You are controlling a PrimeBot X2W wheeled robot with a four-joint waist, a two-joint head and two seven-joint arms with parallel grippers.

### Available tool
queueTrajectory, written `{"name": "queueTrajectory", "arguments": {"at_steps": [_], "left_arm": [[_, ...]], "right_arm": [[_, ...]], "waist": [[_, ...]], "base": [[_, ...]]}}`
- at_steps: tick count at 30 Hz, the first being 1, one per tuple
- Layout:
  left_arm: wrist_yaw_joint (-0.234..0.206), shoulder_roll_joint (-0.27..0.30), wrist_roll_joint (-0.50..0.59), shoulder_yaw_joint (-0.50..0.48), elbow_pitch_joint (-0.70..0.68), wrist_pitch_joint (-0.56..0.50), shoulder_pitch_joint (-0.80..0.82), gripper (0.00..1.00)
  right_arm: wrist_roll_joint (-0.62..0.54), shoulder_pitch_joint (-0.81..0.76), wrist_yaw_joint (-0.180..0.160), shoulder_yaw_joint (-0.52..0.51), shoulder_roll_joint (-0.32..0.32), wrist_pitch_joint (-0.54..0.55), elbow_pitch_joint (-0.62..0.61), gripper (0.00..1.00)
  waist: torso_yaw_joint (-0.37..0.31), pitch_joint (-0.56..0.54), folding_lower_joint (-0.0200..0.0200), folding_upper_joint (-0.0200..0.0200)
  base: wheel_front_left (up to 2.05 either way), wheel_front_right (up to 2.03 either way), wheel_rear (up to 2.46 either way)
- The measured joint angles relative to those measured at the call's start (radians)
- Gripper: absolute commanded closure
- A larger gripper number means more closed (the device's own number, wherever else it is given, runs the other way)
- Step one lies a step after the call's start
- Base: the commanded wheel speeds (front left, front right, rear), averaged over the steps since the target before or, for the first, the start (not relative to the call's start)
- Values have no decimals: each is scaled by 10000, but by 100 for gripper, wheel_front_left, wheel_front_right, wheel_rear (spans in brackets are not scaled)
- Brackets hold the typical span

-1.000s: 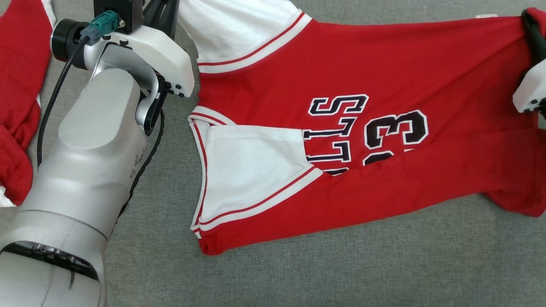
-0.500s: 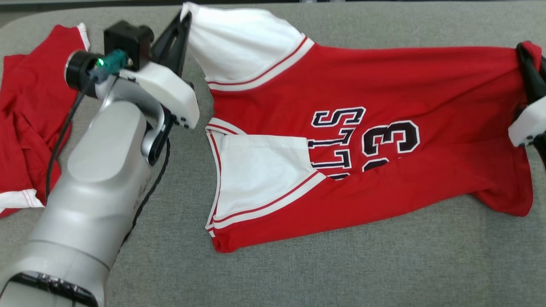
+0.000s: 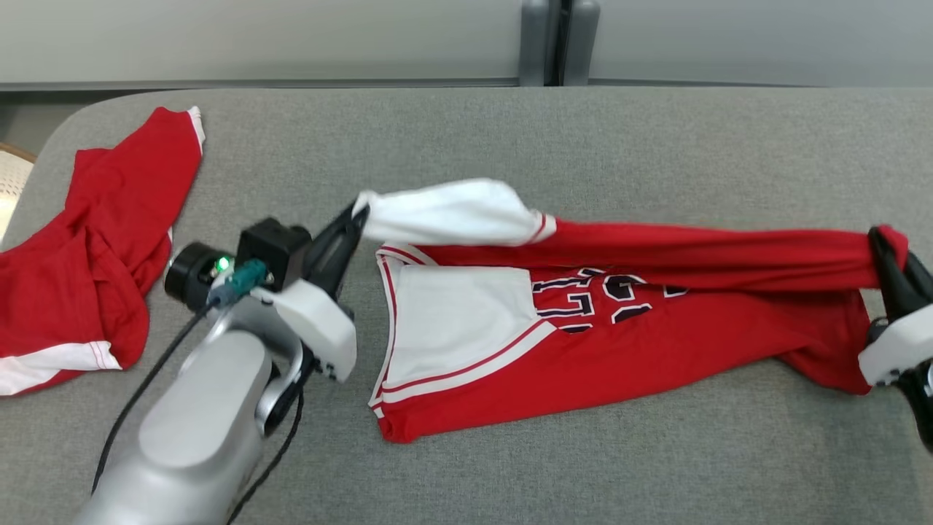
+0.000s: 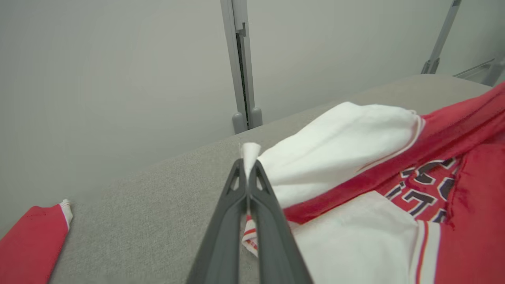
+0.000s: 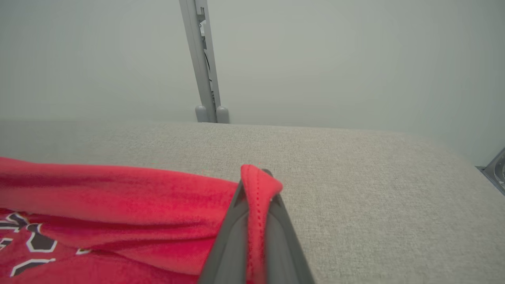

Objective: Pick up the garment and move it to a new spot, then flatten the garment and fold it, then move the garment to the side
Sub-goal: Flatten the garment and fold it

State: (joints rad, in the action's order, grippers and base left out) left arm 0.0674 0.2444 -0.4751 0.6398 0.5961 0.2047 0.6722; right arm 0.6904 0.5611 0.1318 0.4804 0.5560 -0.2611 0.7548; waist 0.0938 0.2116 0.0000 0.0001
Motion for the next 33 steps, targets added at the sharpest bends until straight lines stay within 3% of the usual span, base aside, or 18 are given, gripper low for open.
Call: {"name": "queueTrajectory", "arguments": {"at_steps": [12, 20, 26, 27, 28, 29, 30, 32, 33], "left_arm": [[-514, 1298, -261, 518, -2991, -1806, -2646, 100], [-552, 1824, -665, 913, -4343, -3189, -3547, 100], [-596, 1929, -706, 1145, -4589, -3649, -3670, 100], [-596, 1921, -708, 1187, -4585, -3726, -3720, 100], [-596, 1923, -706, 1227, -4571, -3781, -3767, 100], [-612, 1929, -679, 1292, -4508, -3820, -3774, 85], [-612, 1927, -669, 1312, -4470, -3818, -3774, 58], [-612, 1919, -673, 1335, -4381, -3860, -3773, 34], [-612, 1921, -675, 1354, -4351, -3894, -3773, 15]], "right_arm": [[765, -1359, 0, 585, 213, 59, -385, 100], [1058, -1626, 0, 941, 495, 337, -443, 100], [1189, -1676, 0, 1181, 550, 562, -353, 100], [1254, -1685, 0, 1216, 546, 627, -349, 95], [1327, -1703, 0, 1250, 548, 731, -351, 58], [1463, -1726, 0, 1289, 548, 811, -357, 0], [1549, -1727, 0, 1289, 566, 872, -355, 0], [1676, -1759, 0, 1338, 644, 959, -424, 0], [1779, -1795, 0, 1356, 685, 1011, -477, 0]], "waist": [[39, -509, 0, 0], [19, -636, 0, 0], [-26, -580, 0, 0], [-37, -570, 0, 0], [-49, -558, 0, 0], [-77, -528, 0, 0], [-90, -516, 0, 0], [-111, -510, 0, 0], [-118, -517, 0, 0]], "base": [[0, 0, 0], [0, 0, 0], [0, 0, 0], [0, 0, 0], [0, 0, 0], [0, 0, 0], [0, 0, 0], [0, 0, 0], [0, 0, 0]]}}
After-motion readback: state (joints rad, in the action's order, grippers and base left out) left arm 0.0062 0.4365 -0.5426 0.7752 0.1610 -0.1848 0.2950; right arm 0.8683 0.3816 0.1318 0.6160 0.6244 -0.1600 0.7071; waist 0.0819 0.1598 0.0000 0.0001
